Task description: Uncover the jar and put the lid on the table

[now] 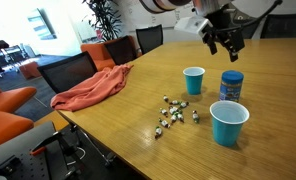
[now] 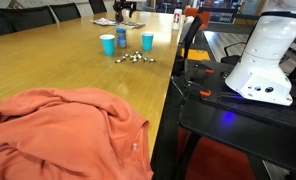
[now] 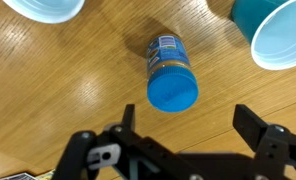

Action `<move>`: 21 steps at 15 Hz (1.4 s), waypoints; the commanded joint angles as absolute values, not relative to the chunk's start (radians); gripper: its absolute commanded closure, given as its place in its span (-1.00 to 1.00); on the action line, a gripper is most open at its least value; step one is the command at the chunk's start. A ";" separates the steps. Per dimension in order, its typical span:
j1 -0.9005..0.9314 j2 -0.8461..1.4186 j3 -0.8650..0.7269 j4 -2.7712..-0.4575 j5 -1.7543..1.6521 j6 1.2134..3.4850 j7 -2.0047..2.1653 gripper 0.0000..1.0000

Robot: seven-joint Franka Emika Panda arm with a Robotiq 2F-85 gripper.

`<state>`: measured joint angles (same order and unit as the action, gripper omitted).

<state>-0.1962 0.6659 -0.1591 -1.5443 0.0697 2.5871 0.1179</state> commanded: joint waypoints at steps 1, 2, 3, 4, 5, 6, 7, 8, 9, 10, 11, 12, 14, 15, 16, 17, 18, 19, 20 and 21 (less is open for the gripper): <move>-0.208 0.768 -0.163 -1.415 0.075 2.569 0.147 -1.00; -0.212 0.791 -0.162 -1.388 0.076 2.561 0.149 -1.00; -0.214 0.811 -0.163 -1.367 0.075 2.563 0.151 -1.00; -0.215 0.831 -0.165 -1.344 0.073 2.557 0.154 -1.00; -0.215 0.848 -0.167 -1.324 0.071 2.552 0.156 -1.00; -0.215 0.864 -0.170 -1.305 0.069 2.545 0.160 -1.00; -0.213 0.878 -0.174 -1.290 0.067 2.541 0.164 -1.00; -0.213 0.893 -0.176 -1.275 0.065 2.537 0.165 -1.00; -0.213 0.906 -0.177 -1.260 0.065 2.533 0.168 -1.00; -0.213 0.919 -0.179 -1.245 0.064 2.530 0.173 -1.00; -0.213 0.931 -0.179 -1.232 0.063 2.529 0.175 -1.00; -0.213 0.941 -0.179 -1.221 0.063 2.528 0.175 -1.00; -0.214 0.961 -0.179 -1.199 0.063 2.525 0.175 -1.00; -0.214 0.970 -0.178 -1.189 0.063 2.521 0.175 -1.00; -0.215 0.977 -0.177 -1.180 0.064 2.517 0.175 -1.00; -0.214 0.985 -0.178 -1.172 0.063 2.514 0.176 -1.00; -0.213 0.991 -0.179 -1.166 0.062 2.513 0.177 -1.00; -0.213 0.997 -0.180 -1.158 0.061 2.510 0.177 -1.00; -0.212 1.003 -0.181 -1.151 0.060 2.507 0.178 -1.00; -0.213 1.008 -0.181 -1.144 0.060 2.504 0.178 -1.00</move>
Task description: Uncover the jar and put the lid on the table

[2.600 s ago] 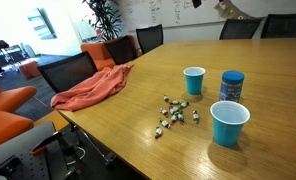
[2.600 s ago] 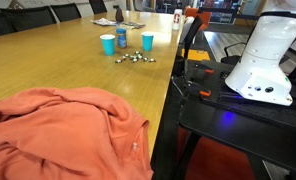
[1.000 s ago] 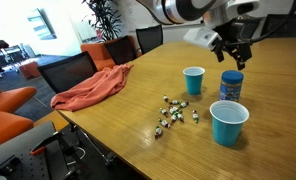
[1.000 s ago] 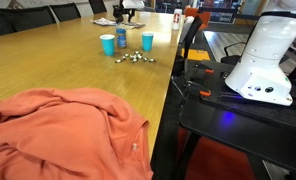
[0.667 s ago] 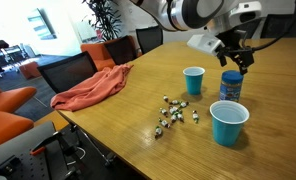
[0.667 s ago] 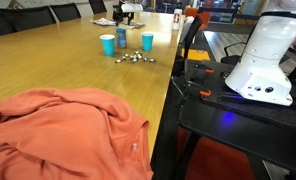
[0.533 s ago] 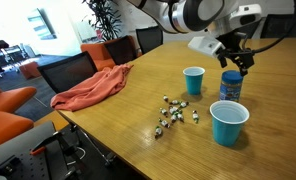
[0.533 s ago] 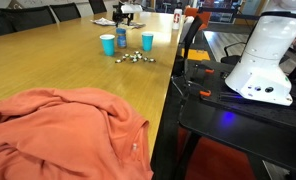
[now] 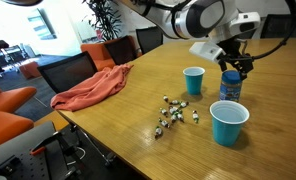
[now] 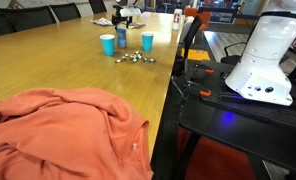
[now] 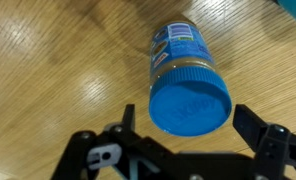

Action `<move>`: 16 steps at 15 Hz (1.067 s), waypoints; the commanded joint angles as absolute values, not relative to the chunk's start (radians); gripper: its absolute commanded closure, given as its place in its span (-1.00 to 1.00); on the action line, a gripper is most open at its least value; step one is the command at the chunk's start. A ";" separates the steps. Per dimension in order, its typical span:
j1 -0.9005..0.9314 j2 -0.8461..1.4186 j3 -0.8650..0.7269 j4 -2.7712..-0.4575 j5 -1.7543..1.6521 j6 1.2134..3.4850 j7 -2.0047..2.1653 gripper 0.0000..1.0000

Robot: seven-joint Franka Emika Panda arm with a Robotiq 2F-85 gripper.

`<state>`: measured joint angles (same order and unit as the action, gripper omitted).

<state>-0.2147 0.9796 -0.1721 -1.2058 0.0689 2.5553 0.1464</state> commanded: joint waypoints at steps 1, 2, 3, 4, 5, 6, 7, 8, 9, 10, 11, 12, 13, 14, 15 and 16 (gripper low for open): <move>-0.213 1.012 -0.181 -1.136 0.059 2.498 0.178 -1.00; -0.213 1.017 -0.182 -1.129 0.059 2.494 0.179 -1.00; -0.214 1.021 -0.182 -1.122 0.059 2.489 0.178 -1.00; -0.214 1.023 -0.183 -1.117 0.058 2.485 0.179 -1.00; -0.214 1.026 -0.183 -1.111 0.058 2.479 0.178 -0.50; -0.214 1.030 -0.183 -1.106 0.056 2.475 0.176 -0.45; -0.214 1.032 -0.183 -1.102 0.056 2.474 0.176 -0.31; -0.214 1.035 -0.182 -1.098 0.056 2.473 0.176 -0.12; -0.215 1.036 -0.182 -1.093 0.055 2.469 0.176 -0.08; -0.215 1.038 -0.182 -1.090 0.054 2.466 0.176 -0.08; -0.214 1.038 -0.182 -1.089 0.054 2.463 0.176 -0.08; -0.214 1.038 -0.182 -1.088 0.054 2.460 0.177 -0.08; -0.212 1.027 -0.181 -1.098 0.054 2.462 0.177 -0.08; -0.208 1.008 -0.180 -1.118 0.055 2.467 0.178 -0.08; -0.204 0.993 -0.181 -1.134 0.054 2.473 0.177 -0.08; -0.193 0.966 -0.187 -1.164 0.062 2.482 0.173 -0.08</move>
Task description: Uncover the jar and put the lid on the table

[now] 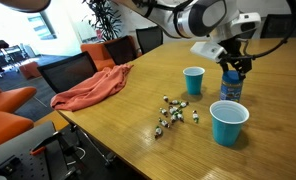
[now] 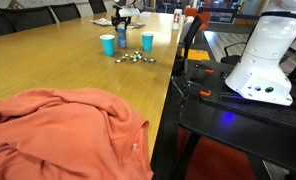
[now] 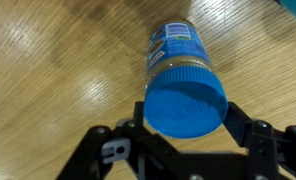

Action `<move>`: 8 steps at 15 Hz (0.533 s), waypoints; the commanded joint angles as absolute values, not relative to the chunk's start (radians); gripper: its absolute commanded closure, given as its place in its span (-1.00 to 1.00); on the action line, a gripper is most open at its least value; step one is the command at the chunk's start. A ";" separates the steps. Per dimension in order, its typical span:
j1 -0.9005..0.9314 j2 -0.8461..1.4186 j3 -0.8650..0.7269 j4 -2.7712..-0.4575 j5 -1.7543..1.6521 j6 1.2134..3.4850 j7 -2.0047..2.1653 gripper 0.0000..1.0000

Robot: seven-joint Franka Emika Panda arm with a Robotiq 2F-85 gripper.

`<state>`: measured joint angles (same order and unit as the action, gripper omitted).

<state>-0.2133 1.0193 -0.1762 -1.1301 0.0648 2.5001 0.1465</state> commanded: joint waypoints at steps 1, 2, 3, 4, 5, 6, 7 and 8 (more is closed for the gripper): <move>-0.189 0.947 -0.187 -1.182 0.063 2.486 0.174 -0.08; -0.184 0.923 -0.187 -1.201 0.062 2.489 0.172 -0.08; -0.179 0.903 -0.187 -1.215 0.061 2.490 0.170 -0.08; -0.169 0.876 -0.192 -1.240 0.056 2.492 0.171 -0.08; -0.159 0.850 -0.194 -1.263 0.050 2.495 0.167 -0.08; -0.145 0.821 -0.199 -1.297 0.040 2.502 0.163 -0.08; -0.128 0.784 -0.200 -1.345 0.026 2.514 0.148 -0.08; -0.118 0.750 -0.191 -1.388 -0.002 2.517 0.139 -0.08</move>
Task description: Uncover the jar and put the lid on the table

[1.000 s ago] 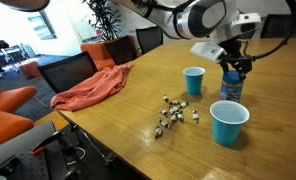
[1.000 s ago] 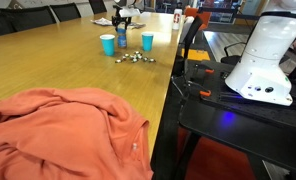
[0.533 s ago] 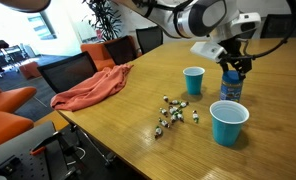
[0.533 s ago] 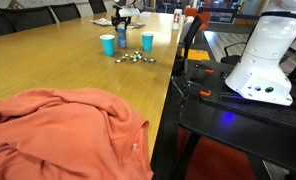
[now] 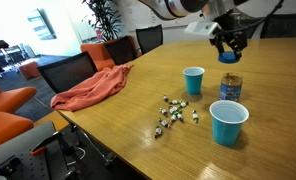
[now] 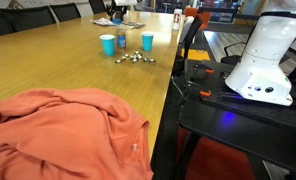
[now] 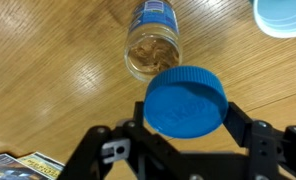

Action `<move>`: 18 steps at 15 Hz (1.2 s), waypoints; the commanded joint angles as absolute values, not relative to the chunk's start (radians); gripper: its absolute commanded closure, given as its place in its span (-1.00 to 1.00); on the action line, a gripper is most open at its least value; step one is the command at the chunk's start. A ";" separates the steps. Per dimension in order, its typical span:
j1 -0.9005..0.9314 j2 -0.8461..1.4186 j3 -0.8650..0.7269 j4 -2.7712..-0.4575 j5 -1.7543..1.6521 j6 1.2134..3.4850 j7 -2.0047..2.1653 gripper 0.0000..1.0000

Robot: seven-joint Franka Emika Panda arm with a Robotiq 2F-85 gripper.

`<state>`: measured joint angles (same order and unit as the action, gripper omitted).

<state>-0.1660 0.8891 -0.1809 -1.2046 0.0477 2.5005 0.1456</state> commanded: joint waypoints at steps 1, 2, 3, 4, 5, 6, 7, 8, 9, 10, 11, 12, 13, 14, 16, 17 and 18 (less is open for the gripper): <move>-0.099 0.719 -0.189 -1.431 -0.025 2.523 0.129 -0.08; -0.079 0.691 -0.186 -1.471 -0.055 2.528 0.117 -0.08; -0.064 0.663 -0.177 -1.514 -0.078 2.534 0.103 -0.08; -0.045 0.636 -0.167 -1.558 -0.103 2.539 0.085 -0.08; -0.027 0.610 -0.157 -1.603 -0.126 2.543 0.066 -0.08; -0.011 0.588 -0.143 -1.647 -0.146 2.545 0.045 -0.08; 0.008 0.568 -0.129 -1.694 -0.166 2.555 0.030 -0.08; 0.019 0.552 -0.107 -1.742 -0.175 2.570 0.009 -0.08; 0.023 0.544 -0.081 -1.770 -0.176 2.568 -0.018 -0.08; 0.026 0.542 -0.048 -1.801 -0.168 2.580 -0.049 -0.08; 0.025 0.542 -0.018 -1.829 -0.157 2.595 -0.084 -0.08; 0.021 0.544 0.015 -1.852 -0.147 2.608 -0.124 -0.08; 0.018 0.549 0.044 -1.876 -0.143 2.630 -0.162 -0.08; 0.011 0.555 0.073 -1.895 -0.138 2.652 -0.203 -0.08; 0.010 0.568 0.107 -1.933 -0.147 2.723 -0.261 -0.08; 0.007 0.575 0.122 -1.948 -0.147 2.757 -0.284 -0.08; 0.005 0.586 0.132 -1.959 -0.149 2.803 -0.302 -0.08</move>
